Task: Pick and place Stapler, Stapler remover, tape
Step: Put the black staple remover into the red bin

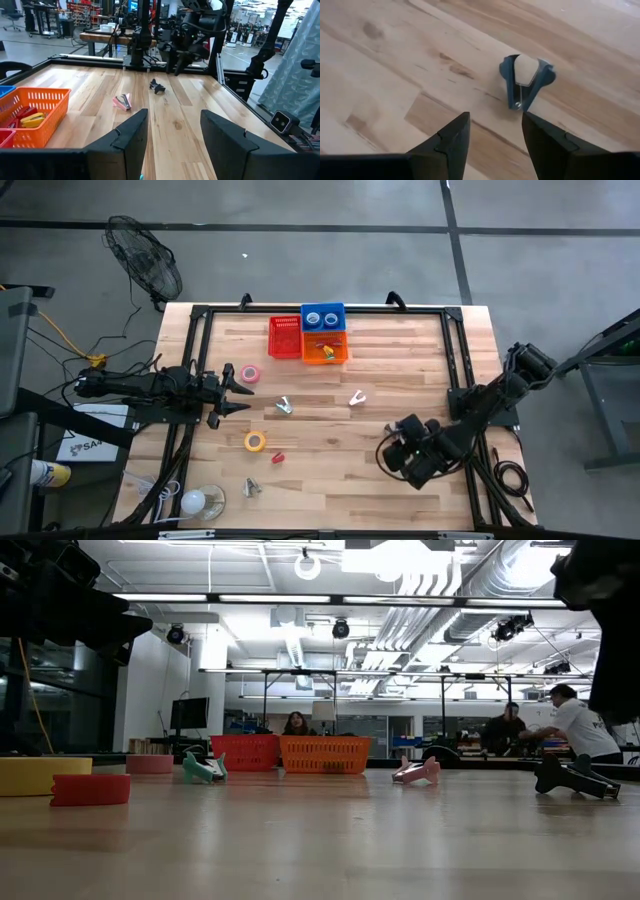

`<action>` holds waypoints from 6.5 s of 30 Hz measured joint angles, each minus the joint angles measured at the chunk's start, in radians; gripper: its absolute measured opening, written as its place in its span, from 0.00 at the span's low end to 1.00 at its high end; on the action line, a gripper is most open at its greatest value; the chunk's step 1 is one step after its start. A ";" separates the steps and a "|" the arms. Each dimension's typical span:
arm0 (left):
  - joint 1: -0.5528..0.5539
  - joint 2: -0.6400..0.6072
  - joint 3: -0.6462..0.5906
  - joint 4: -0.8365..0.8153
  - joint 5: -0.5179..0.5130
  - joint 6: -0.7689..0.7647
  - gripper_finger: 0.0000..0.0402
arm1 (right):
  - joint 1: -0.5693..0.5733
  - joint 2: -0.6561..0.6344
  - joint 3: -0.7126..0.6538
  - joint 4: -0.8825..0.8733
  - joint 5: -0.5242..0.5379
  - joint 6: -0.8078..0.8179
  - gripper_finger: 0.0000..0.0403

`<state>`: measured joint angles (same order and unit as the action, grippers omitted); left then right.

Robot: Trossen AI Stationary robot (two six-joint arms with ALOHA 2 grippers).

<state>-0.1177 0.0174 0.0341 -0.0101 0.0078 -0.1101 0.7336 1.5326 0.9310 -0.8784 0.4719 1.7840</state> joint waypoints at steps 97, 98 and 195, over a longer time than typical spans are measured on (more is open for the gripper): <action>0.000 0.000 0.000 0.000 0.000 0.000 0.45 | -0.170 0.183 0.001 0.081 -0.019 -0.705 0.19; 0.000 0.000 0.000 0.000 0.000 0.000 0.45 | -0.170 0.183 0.001 0.087 0.000 -0.746 0.19; 0.000 1.165 0.375 0.475 -0.104 0.494 0.45 | -0.505 0.368 0.348 0.829 -0.007 -1.746 0.19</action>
<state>-0.1181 1.1825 0.4087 0.4650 -0.0962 0.3835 0.2283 1.9007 1.2789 -0.0490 0.4648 0.0375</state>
